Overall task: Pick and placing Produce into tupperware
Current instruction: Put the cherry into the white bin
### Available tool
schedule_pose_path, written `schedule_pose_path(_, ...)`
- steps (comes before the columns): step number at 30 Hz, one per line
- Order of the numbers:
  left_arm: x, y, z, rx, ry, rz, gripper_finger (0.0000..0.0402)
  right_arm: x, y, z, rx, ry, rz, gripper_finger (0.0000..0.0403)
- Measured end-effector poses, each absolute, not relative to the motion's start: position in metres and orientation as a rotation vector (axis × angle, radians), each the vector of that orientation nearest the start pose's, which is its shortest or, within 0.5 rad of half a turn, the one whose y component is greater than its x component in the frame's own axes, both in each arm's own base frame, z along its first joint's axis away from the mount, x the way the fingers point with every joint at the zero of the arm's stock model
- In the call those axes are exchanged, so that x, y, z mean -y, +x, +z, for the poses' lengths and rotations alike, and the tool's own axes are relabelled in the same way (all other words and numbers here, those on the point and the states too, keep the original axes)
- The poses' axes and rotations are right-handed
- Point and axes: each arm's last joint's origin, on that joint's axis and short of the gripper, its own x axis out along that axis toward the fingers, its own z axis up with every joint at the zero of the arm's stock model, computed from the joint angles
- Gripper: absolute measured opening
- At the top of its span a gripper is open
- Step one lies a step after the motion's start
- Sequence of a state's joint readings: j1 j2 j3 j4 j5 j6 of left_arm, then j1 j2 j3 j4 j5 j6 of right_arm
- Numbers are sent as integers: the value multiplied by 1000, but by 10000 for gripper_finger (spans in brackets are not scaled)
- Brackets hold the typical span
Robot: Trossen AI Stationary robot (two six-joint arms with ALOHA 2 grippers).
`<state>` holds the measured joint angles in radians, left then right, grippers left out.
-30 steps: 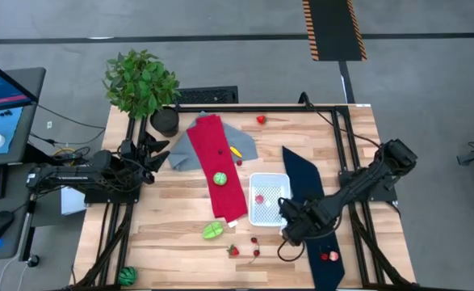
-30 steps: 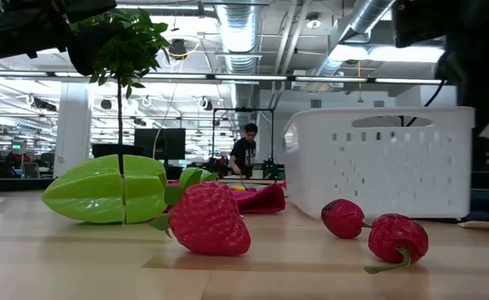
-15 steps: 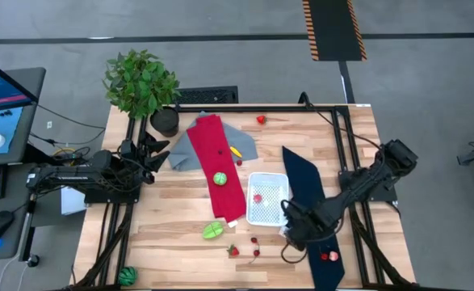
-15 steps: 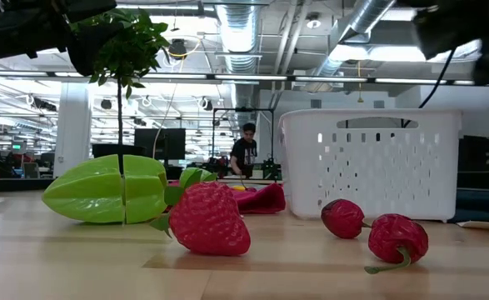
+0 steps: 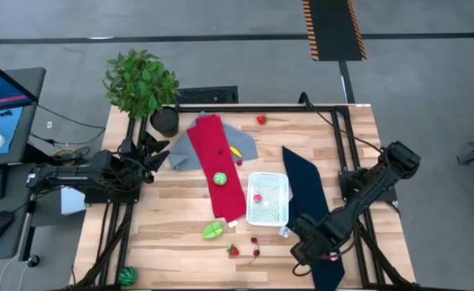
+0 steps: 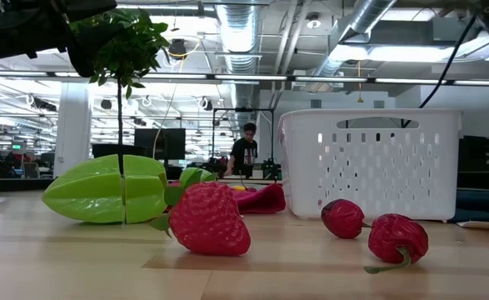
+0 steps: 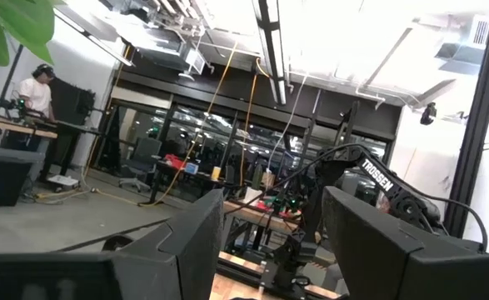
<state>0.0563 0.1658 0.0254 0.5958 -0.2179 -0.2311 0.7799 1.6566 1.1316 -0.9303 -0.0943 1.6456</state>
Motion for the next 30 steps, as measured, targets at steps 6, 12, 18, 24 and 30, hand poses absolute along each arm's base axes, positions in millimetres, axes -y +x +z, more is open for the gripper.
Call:
schedule_pose_path(6, -11, 97, 214, 475, -269, 174, 196, -221, 197, 200, -1462, 864, -655, 225)
schedule_pose_path(12, -10, 98, 211, 444, -314, 135, 196, -232, 184, 200, -1408, 947, -749, 223)
schedule_pose_path(18, -10, 98, 211, 443, -336, 126, 196, -238, 184, 200, -1337, 1000, -739, 216)
schedule_pose_path(24, -9, 99, 211, 441, -360, 113, 196, -251, 190, 180, -1379, 998, -724, 216)
schedule_pose_path(30, -9, 99, 211, 440, -359, 115, 196, -255, 191, 167, -1429, 968, -770, 216)
